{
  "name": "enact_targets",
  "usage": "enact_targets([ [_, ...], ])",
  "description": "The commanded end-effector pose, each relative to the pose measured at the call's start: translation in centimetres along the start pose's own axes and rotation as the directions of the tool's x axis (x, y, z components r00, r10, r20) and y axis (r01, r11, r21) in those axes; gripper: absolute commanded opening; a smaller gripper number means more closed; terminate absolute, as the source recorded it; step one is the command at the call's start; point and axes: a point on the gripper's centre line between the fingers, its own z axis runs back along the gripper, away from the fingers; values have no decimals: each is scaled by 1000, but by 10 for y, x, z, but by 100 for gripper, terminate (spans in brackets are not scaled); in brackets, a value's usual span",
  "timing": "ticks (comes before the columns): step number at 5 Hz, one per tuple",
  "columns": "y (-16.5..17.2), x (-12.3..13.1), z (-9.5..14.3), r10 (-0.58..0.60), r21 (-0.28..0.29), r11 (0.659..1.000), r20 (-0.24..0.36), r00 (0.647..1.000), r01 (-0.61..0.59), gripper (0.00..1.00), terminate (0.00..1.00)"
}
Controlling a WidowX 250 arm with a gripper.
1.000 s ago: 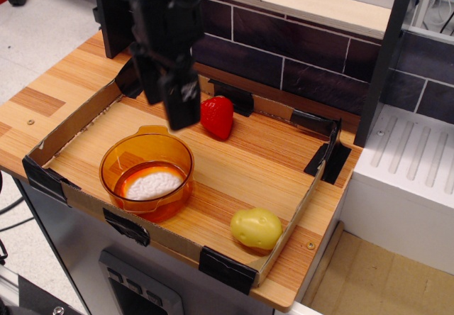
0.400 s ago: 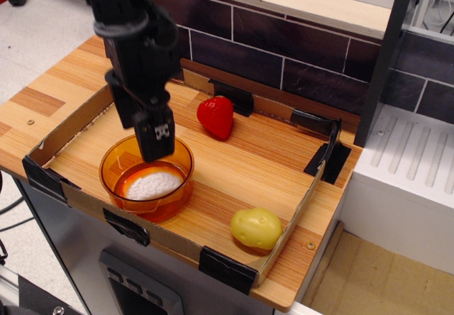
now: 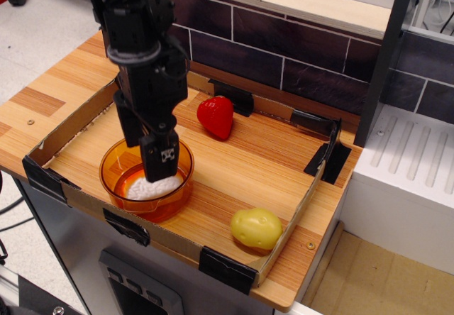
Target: Take sushi out of pot
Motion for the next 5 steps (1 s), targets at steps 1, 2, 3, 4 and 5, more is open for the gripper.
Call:
enact_targets([
  [1, 2, -2, -6, -9, 40, 999, -7, 1000, 9, 100, 0],
  [2, 2, -3, -14, -12, 62, 998, -13, 1000, 13, 100, 0],
  [3, 5, -1, -24, -8, 76, 997, -31, 999, 10, 100, 0],
  [4, 6, -1, -30, -7, 76, 997, -50, 999, 10, 100, 0],
  [5, 7, -2, -28, -14, 72, 997, -37, 999, 17, 100, 0],
])
